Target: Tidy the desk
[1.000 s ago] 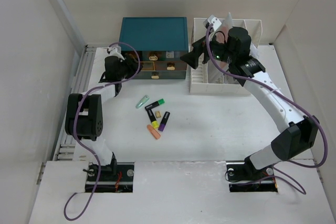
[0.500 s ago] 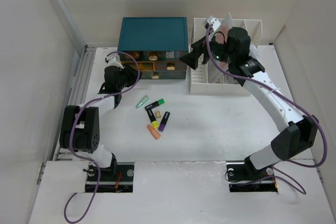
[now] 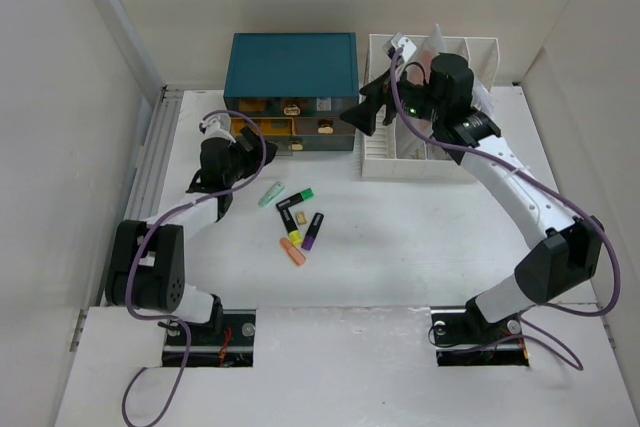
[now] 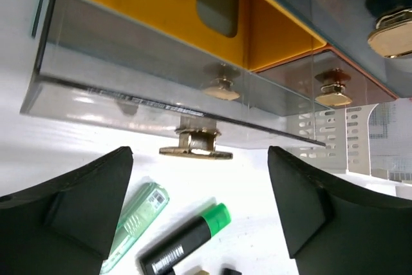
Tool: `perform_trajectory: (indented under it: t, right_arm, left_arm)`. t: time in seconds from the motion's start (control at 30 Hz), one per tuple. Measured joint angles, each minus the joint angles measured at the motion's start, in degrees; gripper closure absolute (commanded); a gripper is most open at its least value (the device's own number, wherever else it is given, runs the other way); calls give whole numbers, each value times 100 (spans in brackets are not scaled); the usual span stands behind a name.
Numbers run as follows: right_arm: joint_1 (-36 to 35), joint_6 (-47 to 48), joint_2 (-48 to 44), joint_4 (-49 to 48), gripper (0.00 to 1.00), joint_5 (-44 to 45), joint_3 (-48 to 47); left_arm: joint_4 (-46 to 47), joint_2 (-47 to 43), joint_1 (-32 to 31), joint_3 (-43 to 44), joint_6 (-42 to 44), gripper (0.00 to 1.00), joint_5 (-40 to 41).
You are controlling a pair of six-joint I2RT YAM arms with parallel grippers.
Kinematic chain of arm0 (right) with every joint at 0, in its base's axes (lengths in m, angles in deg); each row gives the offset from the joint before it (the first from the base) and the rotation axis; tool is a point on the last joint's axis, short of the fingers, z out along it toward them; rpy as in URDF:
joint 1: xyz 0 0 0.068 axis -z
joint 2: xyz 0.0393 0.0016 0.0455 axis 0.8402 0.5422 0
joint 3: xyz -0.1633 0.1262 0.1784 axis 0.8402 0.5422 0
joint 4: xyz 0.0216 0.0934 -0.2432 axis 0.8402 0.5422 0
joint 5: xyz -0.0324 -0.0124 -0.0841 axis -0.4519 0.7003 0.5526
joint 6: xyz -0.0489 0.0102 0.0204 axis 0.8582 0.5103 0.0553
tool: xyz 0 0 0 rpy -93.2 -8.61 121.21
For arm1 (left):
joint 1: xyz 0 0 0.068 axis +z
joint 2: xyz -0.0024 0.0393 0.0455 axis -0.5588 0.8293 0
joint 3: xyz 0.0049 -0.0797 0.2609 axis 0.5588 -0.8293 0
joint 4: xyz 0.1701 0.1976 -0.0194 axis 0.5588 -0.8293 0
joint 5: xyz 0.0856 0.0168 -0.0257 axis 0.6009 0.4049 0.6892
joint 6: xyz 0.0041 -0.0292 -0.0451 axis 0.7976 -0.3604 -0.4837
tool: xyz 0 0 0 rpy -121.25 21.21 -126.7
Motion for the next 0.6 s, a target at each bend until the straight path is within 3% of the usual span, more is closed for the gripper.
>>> perform_trajectory:
  t: [0.07,0.13,0.3,0.33,0.4,0.43,0.47,0.53,0.6]
  right_arm:
    - [0,2,22,-17,0,-50,0]
    - [0,4,61,-22,0,-94,0]
    - [0,101,192,-22,0,-190,0]
    - [0,181,221,-17,0,-258,2]
    - [0,389,289,7,1,-448,0]
    - [0,575,337,50,7,-575,-2]
    - [0,796,396,94,12,-730,-11]
    - [0,1314,581,326,21,-1025,-61]
    - [-2,1908,782,614,26,-1220,-107]
  left_arm:
    - [-166,-50,-31,2,-22,8,46]
    - [-328,-125,-42,2,-46,7,87]
    - [-922,-734,-225,4,-70,13,256]
    - [-1034,-933,-302,4,-66,18,280]
    - [-1244,-1434,-470,4,-42,54,350]
    - [-1364,-1696,-544,15,57,73,378]
    - [-1510,-1945,-608,61,164,85,404]
    - [-1834,-2304,-667,299,448,90,479]
    - [-2072,-2509,-678,691,890,83,669]
